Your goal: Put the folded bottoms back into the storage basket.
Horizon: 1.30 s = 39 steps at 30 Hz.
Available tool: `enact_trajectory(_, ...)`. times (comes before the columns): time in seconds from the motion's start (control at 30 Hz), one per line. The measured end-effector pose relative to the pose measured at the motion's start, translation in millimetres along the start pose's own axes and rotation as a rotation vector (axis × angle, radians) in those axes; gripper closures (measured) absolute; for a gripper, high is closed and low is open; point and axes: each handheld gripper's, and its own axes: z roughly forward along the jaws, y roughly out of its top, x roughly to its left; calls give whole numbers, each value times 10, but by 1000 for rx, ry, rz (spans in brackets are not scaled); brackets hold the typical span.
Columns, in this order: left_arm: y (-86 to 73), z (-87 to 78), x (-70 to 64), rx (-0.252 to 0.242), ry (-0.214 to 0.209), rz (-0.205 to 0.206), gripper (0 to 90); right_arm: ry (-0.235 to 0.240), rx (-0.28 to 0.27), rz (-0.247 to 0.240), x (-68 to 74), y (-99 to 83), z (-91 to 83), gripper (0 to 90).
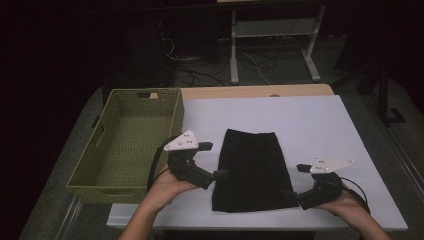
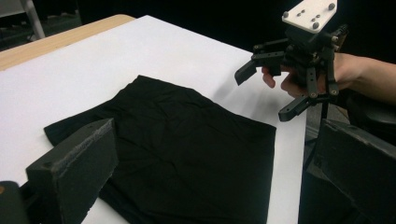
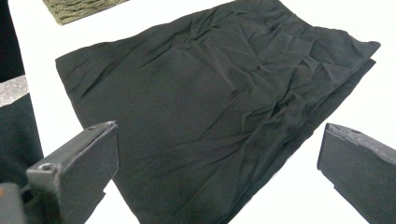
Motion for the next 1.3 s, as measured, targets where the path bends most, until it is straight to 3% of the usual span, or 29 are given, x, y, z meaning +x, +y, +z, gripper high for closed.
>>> enact_trajectory(0.2, -72, 107, -30, 1, -7, -9, 0, 8, -2, 1, 3, -8, 5, 0)
enact_trajectory(0.5, -251, 289, -40, 40, -14, -31, 0, 20, -2, -3, 8, -13, 10, 0)
enact_trajectory(0.7, -420, 355, -28, 73, 5, -51, 0, 23, -5, -1, 8, -18, 10, 0)
enact_trajectory(1.07, -589, 496, -10, 150, 48, -42, 0, 34, 3, -13, 31, -26, 18, 0)
enact_trajectory(1.3, -696, 595, 46, 189, 73, -75, 0, 40, -1, -13, 9, -14, 38, 0)
